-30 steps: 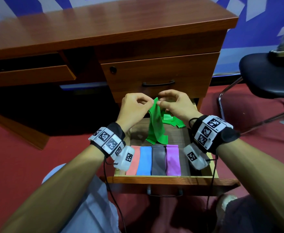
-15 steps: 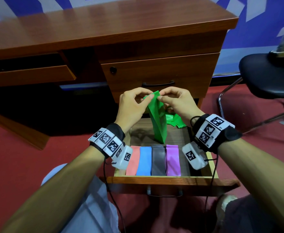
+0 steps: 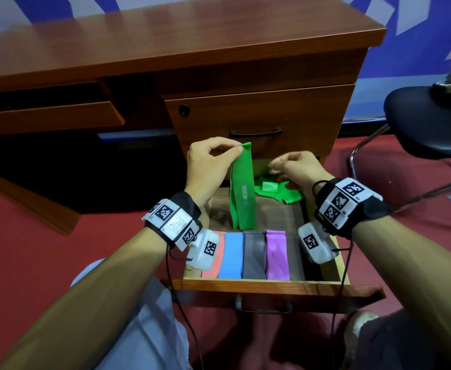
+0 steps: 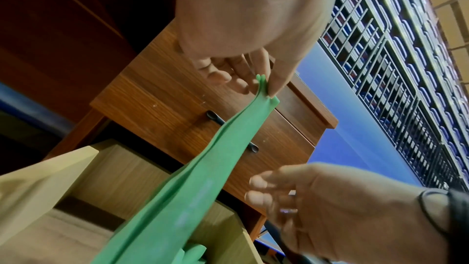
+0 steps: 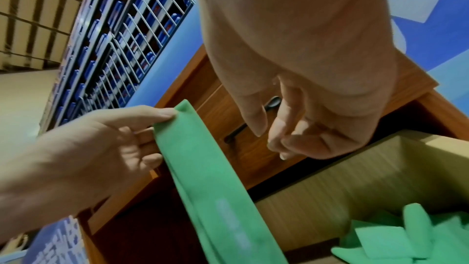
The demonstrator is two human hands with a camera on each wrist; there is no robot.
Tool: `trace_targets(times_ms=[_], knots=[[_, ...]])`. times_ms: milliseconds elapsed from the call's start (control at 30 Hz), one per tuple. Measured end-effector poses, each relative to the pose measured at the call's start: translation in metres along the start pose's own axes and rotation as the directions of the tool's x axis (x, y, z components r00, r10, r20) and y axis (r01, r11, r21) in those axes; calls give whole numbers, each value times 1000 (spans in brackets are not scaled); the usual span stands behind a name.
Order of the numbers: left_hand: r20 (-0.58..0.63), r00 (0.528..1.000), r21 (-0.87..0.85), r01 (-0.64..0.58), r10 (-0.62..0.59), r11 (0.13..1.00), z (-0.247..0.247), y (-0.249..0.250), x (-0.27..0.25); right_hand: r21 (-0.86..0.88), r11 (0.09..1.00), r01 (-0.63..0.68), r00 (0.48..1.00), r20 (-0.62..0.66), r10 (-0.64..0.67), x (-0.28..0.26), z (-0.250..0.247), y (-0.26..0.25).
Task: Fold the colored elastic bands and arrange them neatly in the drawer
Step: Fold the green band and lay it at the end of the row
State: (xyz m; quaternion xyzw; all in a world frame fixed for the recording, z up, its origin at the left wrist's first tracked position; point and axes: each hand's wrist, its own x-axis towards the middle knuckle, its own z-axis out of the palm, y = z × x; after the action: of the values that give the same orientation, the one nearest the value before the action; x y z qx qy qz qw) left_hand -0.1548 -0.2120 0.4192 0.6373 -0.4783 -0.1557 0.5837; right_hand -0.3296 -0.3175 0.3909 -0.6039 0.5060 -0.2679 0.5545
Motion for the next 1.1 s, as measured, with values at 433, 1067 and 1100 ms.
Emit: trace_targets(times_ms=[433, 1067, 1100], knots=[[-105, 992, 16, 65, -63, 998, 10, -10, 11, -724, 668, -171, 975, -28, 220, 42, 11, 66], [-70, 993, 44, 100, -97, 994, 9, -24, 18, -795, 505, -336, 933, -208, 293, 91, 32, 112], [-79, 992, 42, 104, -100, 994, 8, -23, 19, -799, 509, -320, 938, -193, 288, 85, 30, 105]])
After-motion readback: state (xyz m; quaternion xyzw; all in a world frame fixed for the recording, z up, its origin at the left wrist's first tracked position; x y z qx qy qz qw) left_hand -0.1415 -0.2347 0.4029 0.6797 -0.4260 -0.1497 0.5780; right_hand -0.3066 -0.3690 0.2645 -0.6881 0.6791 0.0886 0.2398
